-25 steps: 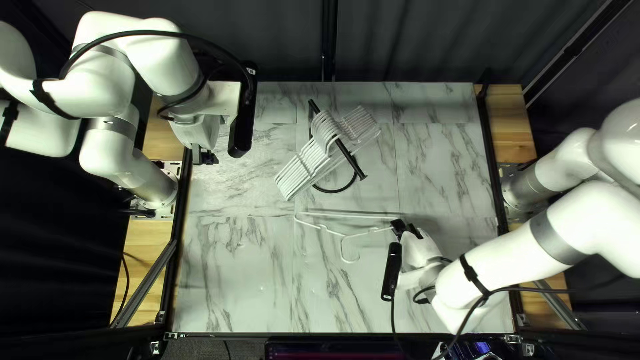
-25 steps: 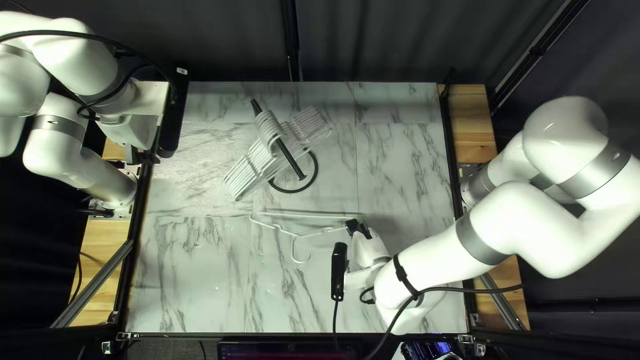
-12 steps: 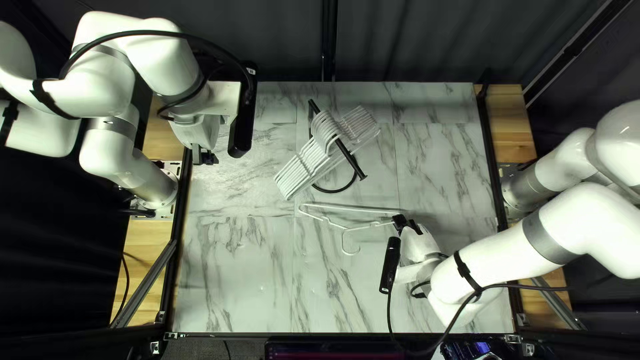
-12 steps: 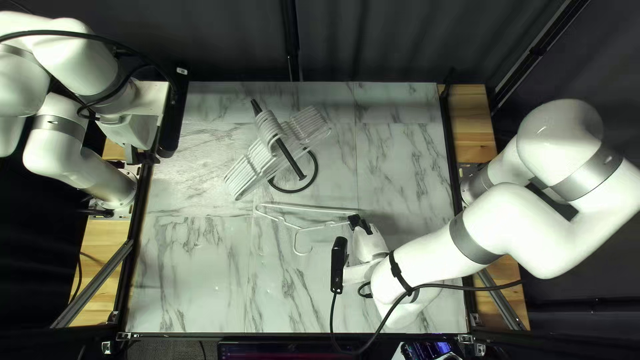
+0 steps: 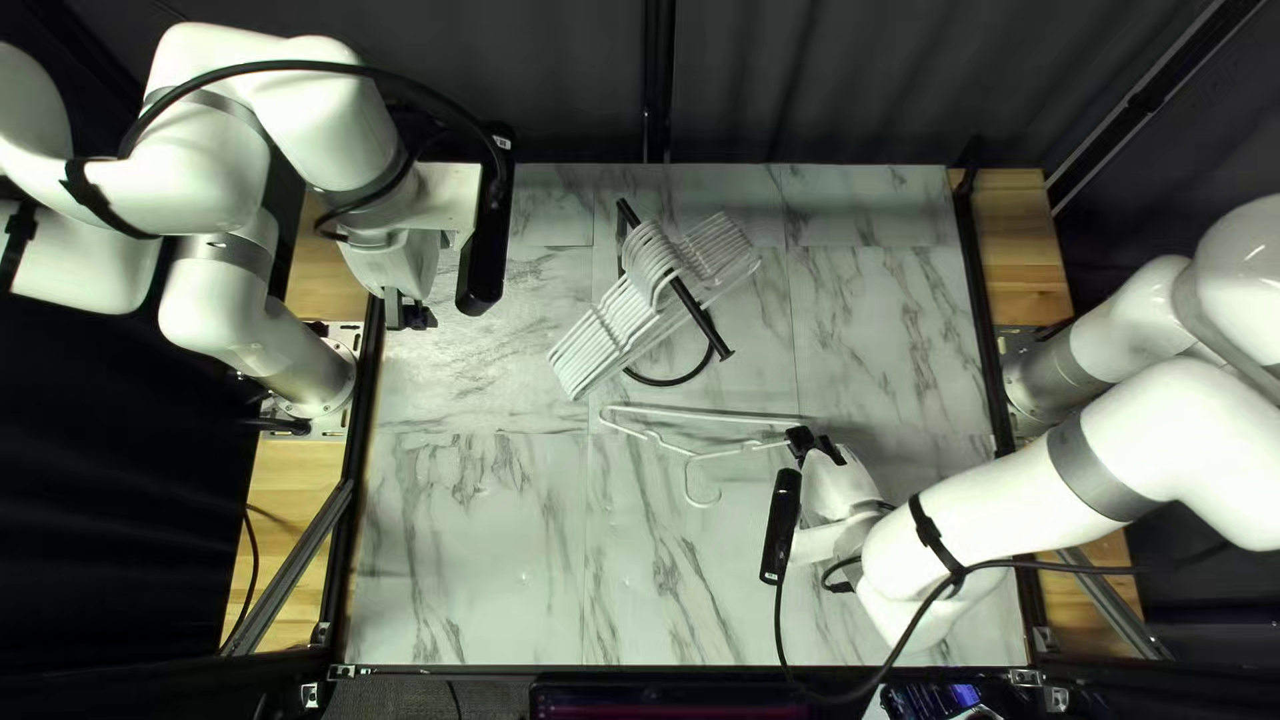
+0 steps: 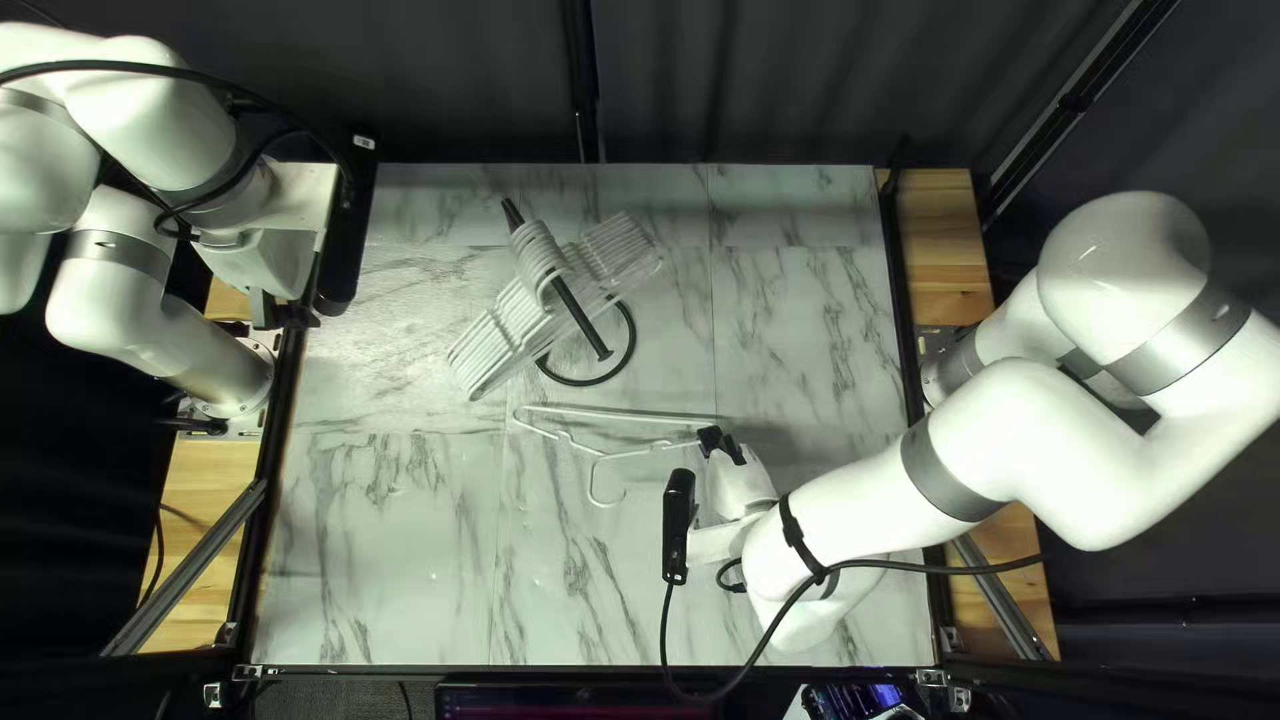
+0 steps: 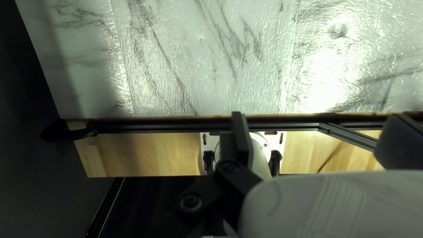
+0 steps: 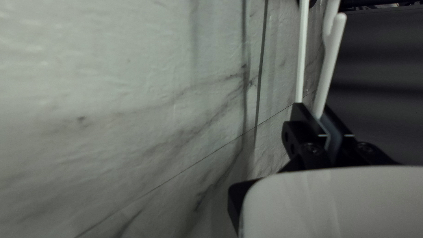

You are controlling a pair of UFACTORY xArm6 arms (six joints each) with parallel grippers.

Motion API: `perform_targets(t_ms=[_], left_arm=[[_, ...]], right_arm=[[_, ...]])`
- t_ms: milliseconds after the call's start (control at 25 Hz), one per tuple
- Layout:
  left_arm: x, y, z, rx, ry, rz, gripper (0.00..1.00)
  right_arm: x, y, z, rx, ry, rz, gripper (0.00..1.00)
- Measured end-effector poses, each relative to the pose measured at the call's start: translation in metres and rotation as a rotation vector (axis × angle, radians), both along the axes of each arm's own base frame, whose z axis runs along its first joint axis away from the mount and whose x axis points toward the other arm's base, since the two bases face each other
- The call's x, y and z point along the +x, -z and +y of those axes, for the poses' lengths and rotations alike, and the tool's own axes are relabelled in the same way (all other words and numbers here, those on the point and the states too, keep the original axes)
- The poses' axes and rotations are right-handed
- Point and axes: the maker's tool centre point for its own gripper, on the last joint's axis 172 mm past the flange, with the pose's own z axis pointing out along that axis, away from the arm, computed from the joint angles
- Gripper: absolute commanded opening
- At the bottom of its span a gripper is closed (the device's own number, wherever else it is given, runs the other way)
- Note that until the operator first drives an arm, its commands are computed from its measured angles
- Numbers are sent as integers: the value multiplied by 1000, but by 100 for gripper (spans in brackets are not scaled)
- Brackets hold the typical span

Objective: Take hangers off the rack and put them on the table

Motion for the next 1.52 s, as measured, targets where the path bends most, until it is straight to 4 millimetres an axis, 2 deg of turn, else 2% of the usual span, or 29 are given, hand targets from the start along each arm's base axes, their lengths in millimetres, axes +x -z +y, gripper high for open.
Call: perform_targets(t_ms=[400,560,800,960,1080,1200,1280,1520], left_arm=[[0,0,0,0,0,0,100],[0,0,0,0,0,0,100],[0,0,0,0,0,0,100],[0,0,0,0,0,0,100],[0,0,0,0,0,0,100],[0,0,0,0,0,0,100],[0,0,0,0,0,0,100],[0,0,0,0,0,0,100]], right_arm=[[2,-17,5,26,15,-11,100],[-4,-27,3,77,6,-8,100],[-23,-31,6,281,-90,-43,100],[-20,-29,12,416,-167,-72,100],[-21,-37,14,484,-194,-105,100],[-27,-56,14,537,-193,-129,100],[-33,-77,9,555,-188,-135,100],[-60,-173,-27,604,-222,-157,100]])
